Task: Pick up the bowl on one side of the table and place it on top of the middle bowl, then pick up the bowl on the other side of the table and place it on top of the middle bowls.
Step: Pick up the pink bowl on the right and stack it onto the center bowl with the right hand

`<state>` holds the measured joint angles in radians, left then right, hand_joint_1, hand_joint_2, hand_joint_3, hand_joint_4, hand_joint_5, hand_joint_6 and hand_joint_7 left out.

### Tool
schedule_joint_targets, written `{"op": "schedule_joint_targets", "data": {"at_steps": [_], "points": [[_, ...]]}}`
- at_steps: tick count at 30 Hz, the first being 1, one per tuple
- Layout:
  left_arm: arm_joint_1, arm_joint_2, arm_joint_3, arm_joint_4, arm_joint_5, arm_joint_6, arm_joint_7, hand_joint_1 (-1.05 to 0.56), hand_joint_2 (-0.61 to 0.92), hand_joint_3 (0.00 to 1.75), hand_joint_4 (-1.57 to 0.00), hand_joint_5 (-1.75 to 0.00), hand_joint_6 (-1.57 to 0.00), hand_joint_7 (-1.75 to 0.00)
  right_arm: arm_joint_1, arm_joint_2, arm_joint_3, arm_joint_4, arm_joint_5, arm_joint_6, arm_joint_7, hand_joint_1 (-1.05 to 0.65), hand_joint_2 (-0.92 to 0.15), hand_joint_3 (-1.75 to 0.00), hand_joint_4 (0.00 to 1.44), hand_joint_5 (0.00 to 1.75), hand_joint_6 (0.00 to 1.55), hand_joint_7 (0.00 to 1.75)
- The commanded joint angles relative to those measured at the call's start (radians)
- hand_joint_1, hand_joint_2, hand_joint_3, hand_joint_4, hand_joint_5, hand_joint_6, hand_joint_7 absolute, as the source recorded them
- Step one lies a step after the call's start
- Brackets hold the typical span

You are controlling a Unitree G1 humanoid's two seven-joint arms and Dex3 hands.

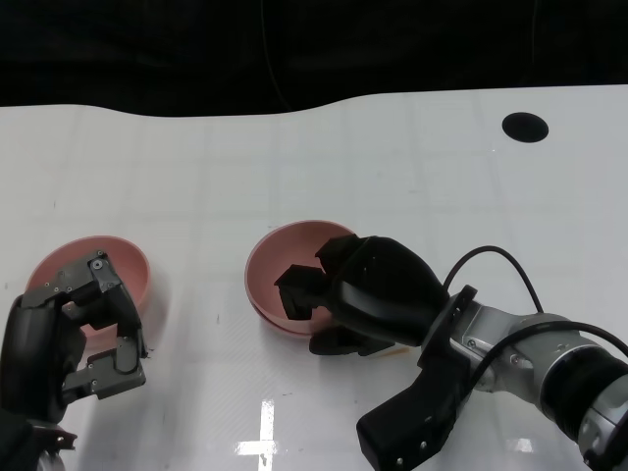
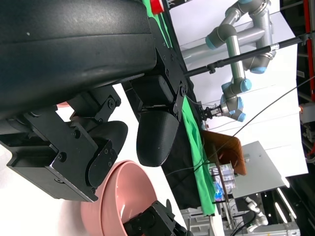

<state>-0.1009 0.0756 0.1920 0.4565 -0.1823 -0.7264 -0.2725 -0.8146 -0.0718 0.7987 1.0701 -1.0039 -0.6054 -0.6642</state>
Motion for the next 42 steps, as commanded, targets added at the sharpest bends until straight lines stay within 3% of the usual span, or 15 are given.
{"op": "schedule_joint_targets", "data": {"at_steps": [1, 3, 5, 8, 15, 20, 42], "points": [[0.015, 0.014, 0.004, -0.012, -0.005, 0.003, 0.003, 0.31, 0.50, 1.54, -1.05, -1.75, -0.88, -1.75, -0.019, 0.004, 0.011, 0.012, -0.005, 0.008, -0.015, -0.24, -0.90, -0.37, 0.78, 1.75, 0.55, 1.61], [0.015, 0.014, 0.004, -0.012, -0.005, 0.000, 0.003, 0.32, 0.50, 1.54, -1.05, -1.75, -0.88, -1.75, -0.019, 0.003, 0.015, 0.014, -0.005, 0.010, -0.017, -0.25, -0.91, -0.37, 0.77, 1.75, 0.58, 1.51], [0.013, 0.014, 0.004, -0.011, -0.011, 0.000, -0.002, 0.31, 0.49, 1.54, -1.05, -1.75, -0.88, -1.75, -0.019, 0.001, 0.022, 0.011, -0.009, 0.021, -0.017, -0.31, -0.91, -0.43, 0.78, 1.62, 0.67, 1.21], [0.014, 0.014, 0.004, -0.014, -0.010, 0.003, -0.001, 0.30, 0.49, 1.55, -1.05, -1.75, -0.88, -1.75, -0.021, -0.007, 0.031, 0.004, -0.010, 0.028, -0.004, -0.45, -0.89, -0.56, 0.79, 1.56, 0.72, 1.05], [0.012, 0.013, 0.003, -0.019, -0.006, 0.008, 0.002, 0.31, 0.49, 1.57, -1.05, -1.75, -0.88, -1.75, -0.018, -0.019, 0.026, -0.004, 0.002, 0.014, -0.003, -0.70, -0.92, -0.49, 0.92, 1.19, 0.84, 0.57], [0.015, 0.012, 0.002, -0.024, -0.008, 0.017, 0.002, 0.32, 0.50, 1.54, -1.05, -1.75, -0.88, -1.75, -0.016, -0.025, 0.026, -0.012, 0.003, 0.016, 0.015, -0.82, -0.92, -0.63, 0.93, 1.01, 0.87, 0.29], [0.006, 0.013, 0.002, -0.013, 0.003, 0.001, 0.003, 0.40, 0.53, 1.55, -1.08, -1.75, -0.91, -1.75, -0.009, -0.044, 0.027, -0.057, 0.003, 0.000, 0.027, -0.78, -0.92, -0.71, 0.89, 1.07, 0.92, 0.24]]}}
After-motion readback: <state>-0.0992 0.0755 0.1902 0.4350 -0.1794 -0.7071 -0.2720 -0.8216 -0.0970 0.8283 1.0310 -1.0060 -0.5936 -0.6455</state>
